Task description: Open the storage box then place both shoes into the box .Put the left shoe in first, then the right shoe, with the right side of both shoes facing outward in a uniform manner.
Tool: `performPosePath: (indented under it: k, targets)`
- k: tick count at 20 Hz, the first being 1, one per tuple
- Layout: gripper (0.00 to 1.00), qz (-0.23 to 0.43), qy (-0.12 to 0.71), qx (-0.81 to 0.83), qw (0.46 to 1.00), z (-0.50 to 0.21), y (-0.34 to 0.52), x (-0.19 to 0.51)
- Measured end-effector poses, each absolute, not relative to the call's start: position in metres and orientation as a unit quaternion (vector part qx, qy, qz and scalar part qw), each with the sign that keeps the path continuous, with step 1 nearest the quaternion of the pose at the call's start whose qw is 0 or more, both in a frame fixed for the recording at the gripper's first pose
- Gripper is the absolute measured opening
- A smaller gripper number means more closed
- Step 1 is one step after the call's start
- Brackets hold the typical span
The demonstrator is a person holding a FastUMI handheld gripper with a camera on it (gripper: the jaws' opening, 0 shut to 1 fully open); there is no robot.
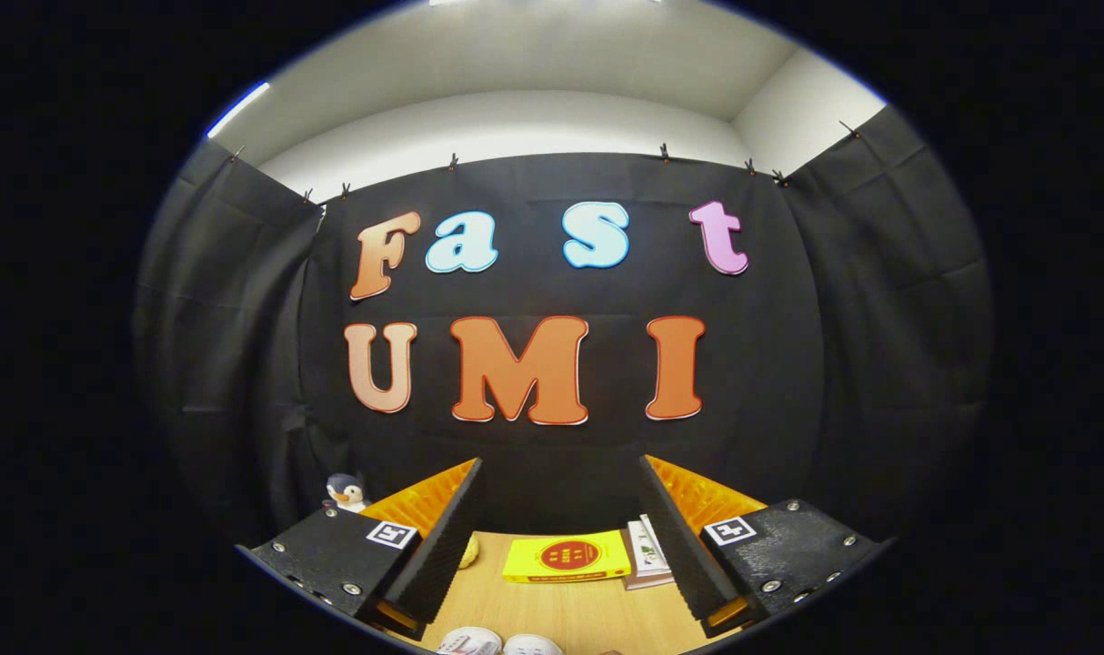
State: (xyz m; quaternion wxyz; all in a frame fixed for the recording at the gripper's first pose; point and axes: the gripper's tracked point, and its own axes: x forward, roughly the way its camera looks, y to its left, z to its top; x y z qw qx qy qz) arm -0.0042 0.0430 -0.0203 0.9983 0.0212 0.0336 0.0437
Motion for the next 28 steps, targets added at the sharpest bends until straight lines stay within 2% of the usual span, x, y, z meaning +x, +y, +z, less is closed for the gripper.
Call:
performPosePath:
  k: [6,10,16,21,28]
  targets:
    - [0.99,0.116,0.106,0.054,0.986,-0.067,0.100,-0.011]
    - [0.99,0.182,0.182,0.082,0.963,-0.110,0.148,-0.024]
    - [0.98,0.271,0.326,0.132,0.896,-0.191,0.216,-0.062]
    - [0.98,0.324,0.398,0.136,0.847,-0.236,0.258,-0.094]
    - [0.97,0.351,0.504,0.209,0.761,-0.301,0.302,-0.130]
